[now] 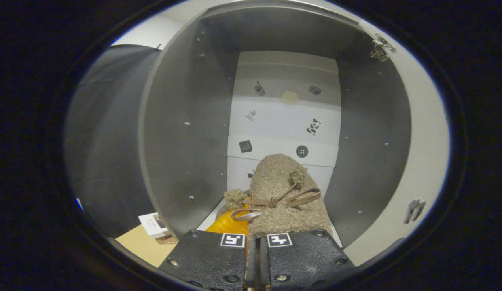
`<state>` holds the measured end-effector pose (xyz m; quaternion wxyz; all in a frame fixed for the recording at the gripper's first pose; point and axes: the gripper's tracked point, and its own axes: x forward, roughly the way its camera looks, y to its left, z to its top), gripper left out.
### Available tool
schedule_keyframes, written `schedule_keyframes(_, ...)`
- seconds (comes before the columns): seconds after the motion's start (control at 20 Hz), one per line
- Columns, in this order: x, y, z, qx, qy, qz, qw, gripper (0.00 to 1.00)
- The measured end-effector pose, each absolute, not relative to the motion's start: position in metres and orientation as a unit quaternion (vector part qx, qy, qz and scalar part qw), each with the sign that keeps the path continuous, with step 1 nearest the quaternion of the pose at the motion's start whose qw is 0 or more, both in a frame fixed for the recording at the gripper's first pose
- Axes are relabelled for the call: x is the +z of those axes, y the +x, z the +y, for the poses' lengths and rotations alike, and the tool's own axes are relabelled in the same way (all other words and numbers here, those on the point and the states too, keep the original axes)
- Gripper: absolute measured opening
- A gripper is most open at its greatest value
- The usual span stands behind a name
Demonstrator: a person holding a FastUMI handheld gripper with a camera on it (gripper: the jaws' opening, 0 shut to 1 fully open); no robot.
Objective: Open the shoe cabinet door, grab the shoes and put them into the shoe cabinet, then close the shoe cabinet door.
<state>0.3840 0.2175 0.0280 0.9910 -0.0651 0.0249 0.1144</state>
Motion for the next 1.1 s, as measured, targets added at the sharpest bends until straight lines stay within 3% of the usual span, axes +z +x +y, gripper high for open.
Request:
schedule_keyframes(0.5, -0.025, 0.519, 0.204, 0.082, -0.016, 0.120, 0.989, 0.07)
schedule_keyframes(1.1, -0.081, 0.553, 0.183, 0.041, 0.019, 0.240, 0.970, 0.08)
